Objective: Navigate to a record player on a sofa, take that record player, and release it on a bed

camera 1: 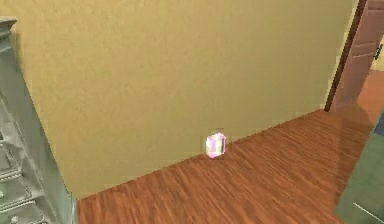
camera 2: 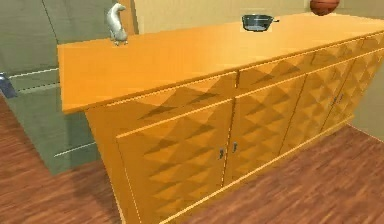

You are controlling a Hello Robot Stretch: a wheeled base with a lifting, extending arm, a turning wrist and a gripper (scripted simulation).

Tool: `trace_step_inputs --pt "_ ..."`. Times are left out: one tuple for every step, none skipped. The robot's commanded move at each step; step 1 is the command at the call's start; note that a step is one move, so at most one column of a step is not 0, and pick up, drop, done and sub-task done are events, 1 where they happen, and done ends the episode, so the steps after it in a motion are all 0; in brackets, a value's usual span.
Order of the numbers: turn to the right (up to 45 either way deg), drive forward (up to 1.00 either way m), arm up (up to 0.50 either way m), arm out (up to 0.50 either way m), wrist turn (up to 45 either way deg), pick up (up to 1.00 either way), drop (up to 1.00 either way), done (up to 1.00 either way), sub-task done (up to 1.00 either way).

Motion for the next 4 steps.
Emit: trace_step_inputs --pt "0.0 0.25 0.0 0.0 0.0 0.0 0.0 0.0 0.0" --pt "12.0 0.0 0.0 0.0 0.0 0.0 0.0 0.0 0.0" --pt "0.0 0.2 0.0 0.0 0.0 0.0 0.0 0.0 0.0" --pt "15.0 0.0 0.0 0.0 0.0 0.0 0.0 0.0 0.0"
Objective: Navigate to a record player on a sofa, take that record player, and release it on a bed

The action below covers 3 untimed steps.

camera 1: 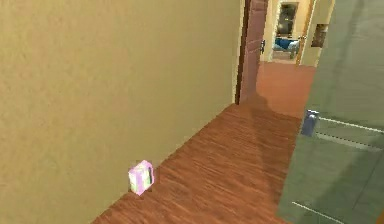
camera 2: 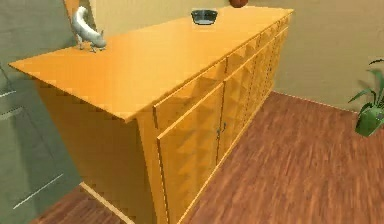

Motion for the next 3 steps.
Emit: trace_step_inputs --pt "0.0 1.0 0.0 0.0 0.0 0.0 0.0 0.0 0.0" --pt "12.0 0.0 0.0 0.0 0.0 0.0 0.0 0.0 0.0" --pt "0.0 0.25 0.0 0.0 0.0 0.0 0.0 0.0 0.0"
